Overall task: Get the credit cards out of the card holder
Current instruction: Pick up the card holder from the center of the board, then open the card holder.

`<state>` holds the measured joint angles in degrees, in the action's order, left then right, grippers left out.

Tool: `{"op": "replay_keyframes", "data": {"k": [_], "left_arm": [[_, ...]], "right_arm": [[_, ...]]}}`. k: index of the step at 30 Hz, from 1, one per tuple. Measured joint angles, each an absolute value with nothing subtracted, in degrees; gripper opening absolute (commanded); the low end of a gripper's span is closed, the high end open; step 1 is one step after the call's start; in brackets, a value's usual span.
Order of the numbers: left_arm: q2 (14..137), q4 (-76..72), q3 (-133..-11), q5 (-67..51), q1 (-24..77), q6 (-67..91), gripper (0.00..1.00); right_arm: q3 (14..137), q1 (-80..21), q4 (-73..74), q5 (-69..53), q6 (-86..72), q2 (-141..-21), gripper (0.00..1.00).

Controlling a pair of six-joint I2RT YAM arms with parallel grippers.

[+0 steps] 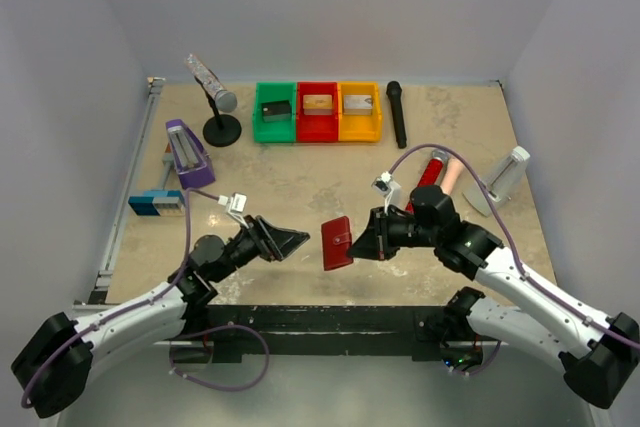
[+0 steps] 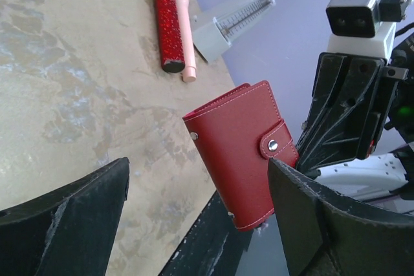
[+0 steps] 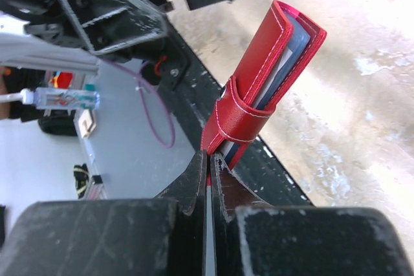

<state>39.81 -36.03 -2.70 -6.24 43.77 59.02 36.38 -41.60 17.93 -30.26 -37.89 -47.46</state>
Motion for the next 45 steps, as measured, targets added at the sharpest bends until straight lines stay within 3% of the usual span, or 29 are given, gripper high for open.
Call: {"op": "replay_keyframes", "data": {"k": [16,38,45], "left_arm": [[61.19,-59.37,-4.23,-20.25,43.62,64.18,0.90],[69.12,-68.58,-6.66,-24.32,43.94,66.81,0.90],[69.12,-70.30,-6.66,-24.84,43.94,67.07,0.83]], "right_arm": [[38.30,-41.60,18.83,-35.70,-38.11,-47.09,0.00],[38.30,-41.60,17.15,-37.30,-39.46,-46.76,0.00],[38.35,-41.71,17.12,-37.93,-39.86,-46.30,0.00]]}}
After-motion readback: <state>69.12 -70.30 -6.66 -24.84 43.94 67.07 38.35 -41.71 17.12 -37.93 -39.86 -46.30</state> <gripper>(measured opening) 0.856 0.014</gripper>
